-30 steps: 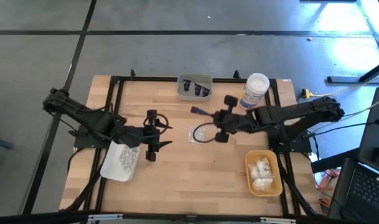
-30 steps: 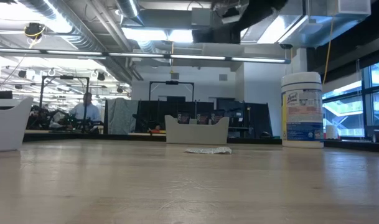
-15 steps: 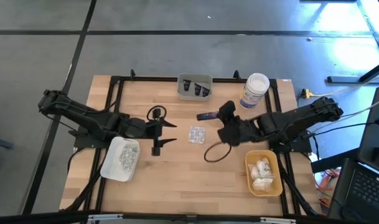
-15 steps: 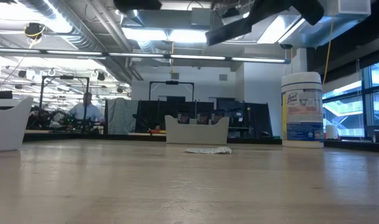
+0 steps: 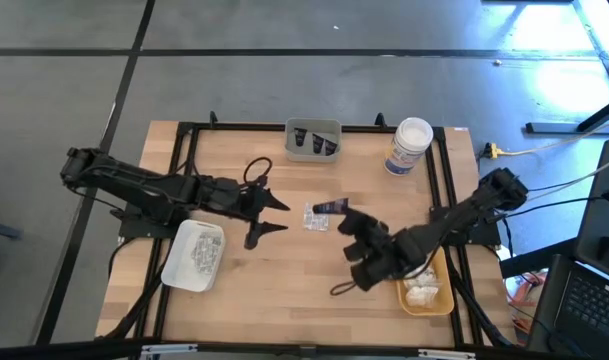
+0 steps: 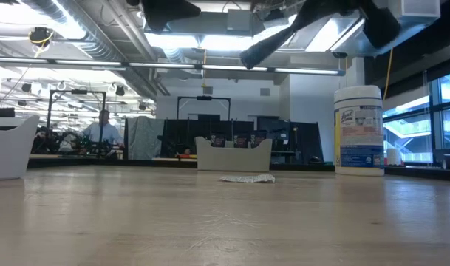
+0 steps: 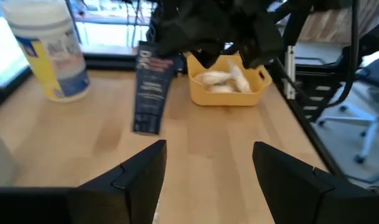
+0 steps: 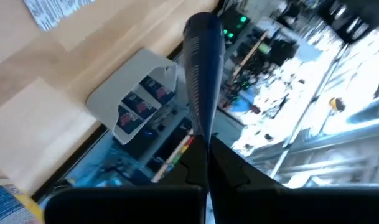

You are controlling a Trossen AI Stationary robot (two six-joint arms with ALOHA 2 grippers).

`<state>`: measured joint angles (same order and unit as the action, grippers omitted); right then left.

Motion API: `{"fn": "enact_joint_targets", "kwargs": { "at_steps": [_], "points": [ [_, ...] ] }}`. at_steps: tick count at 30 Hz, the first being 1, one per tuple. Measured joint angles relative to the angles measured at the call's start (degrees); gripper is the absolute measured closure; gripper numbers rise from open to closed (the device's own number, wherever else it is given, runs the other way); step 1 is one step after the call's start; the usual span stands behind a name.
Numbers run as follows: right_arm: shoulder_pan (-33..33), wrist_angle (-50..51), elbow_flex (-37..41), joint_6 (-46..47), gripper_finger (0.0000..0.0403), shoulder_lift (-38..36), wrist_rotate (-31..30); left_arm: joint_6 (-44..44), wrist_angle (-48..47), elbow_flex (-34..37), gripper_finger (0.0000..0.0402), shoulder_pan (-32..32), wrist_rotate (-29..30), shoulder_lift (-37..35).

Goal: Pick & Place Travel size toiletries
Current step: Put the shave cream into the gray bin

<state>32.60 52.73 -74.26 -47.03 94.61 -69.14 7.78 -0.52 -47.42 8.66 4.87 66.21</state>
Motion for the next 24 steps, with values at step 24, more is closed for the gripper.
{"fn": "enact_joint_targets", "kwargs": {
  "at_steps": [24],
  "points": [
    [10.4,-16.57,0.0,-1.88,0.0403,8.08,-1.85,21.97,13.17,-0.02,0.0165,-10.15,-37.04,19.63]
  ]
}}
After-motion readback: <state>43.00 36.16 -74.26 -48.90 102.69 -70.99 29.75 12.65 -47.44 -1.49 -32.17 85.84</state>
